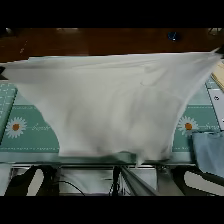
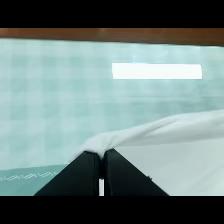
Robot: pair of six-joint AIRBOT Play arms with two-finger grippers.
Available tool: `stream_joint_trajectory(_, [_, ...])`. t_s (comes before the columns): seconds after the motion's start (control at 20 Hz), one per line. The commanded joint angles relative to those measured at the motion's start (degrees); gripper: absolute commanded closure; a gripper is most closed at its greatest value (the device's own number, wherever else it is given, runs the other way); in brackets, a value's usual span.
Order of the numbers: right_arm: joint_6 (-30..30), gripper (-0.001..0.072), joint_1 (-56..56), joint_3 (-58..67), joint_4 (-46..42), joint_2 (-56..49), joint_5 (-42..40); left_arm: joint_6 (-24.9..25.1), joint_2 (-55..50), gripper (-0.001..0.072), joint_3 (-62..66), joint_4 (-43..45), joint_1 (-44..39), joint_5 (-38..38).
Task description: Fold the shirts.
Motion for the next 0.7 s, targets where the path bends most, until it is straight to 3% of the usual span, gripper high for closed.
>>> stream_joint_trajectory(0.0, [-1.4, 0.0695, 5.3, -0.1, 0.0, -8.8, -11.9, 5.6, -11.0, 0.0679, -3.7, -3.4, -1.0, 9.6])
stream_joint_trajectory(0.15, [-1.1, 0.0695, 7.5, -0.1, -1.9, -12.7, -24.6, 12.4, -21.0, 0.0679, -1.5, -3.4, -2.1, 11.9])
stream_joint_trajectory(0.25, [-0.5, 0.0695, 7.5, -0.1, -1.9, -15.0, -29.2, 14.2, -26.3, 0.0679, -0.4, -3.4, -2.4, 13.9])
stream_joint_trajectory(0.65, [-0.1, 0.0695, 7.6, -0.1, 1.3, -28.7, -31.8, 19.5, -37.6, 0.0678, -0.3, -3.3, -4.3, 24.3])
